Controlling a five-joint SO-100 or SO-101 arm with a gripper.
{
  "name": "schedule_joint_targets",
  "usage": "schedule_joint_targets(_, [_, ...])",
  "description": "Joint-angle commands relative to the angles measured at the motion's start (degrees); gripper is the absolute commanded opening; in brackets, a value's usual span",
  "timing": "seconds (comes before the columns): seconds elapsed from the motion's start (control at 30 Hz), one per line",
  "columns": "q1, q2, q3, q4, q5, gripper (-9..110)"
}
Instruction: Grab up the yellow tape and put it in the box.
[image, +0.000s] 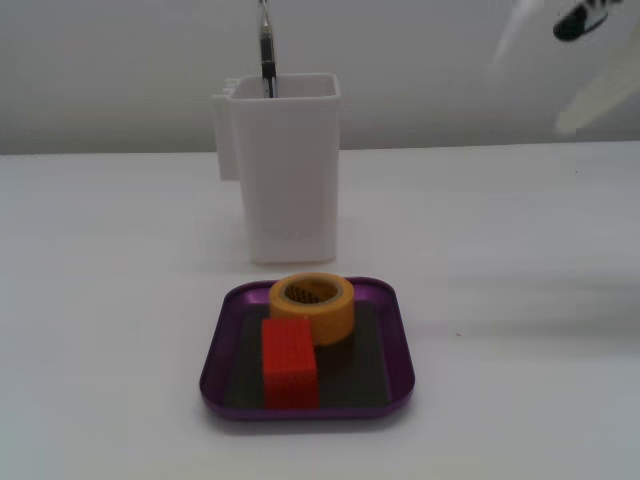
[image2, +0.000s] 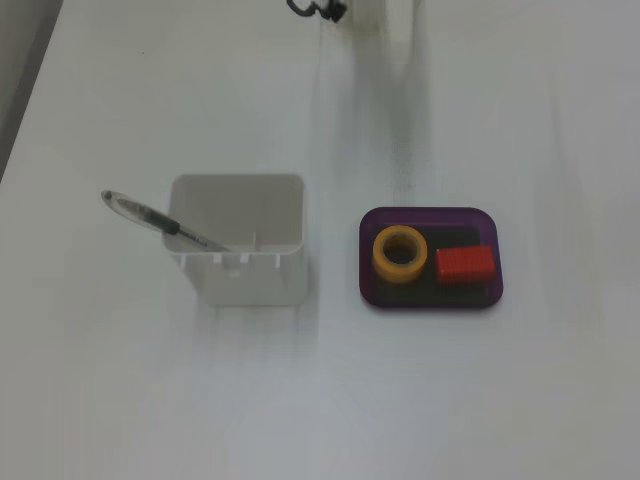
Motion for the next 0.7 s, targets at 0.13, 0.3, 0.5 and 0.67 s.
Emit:
schedule_joint_targets(0.13, [0.4, 20.0, 23.0, -11.8, -1.1, 17])
schedule_joint_targets(0.3, [0.4, 27.6, 32.7, -11.0, -1.1, 17])
schedule_joint_targets(0.5, [0.4, 34.3, 40.2, -10.8, 2.4, 17])
schedule_joint_targets(0.67, [0.3, 38.0, 42.5, -5.2, 9.1, 17])
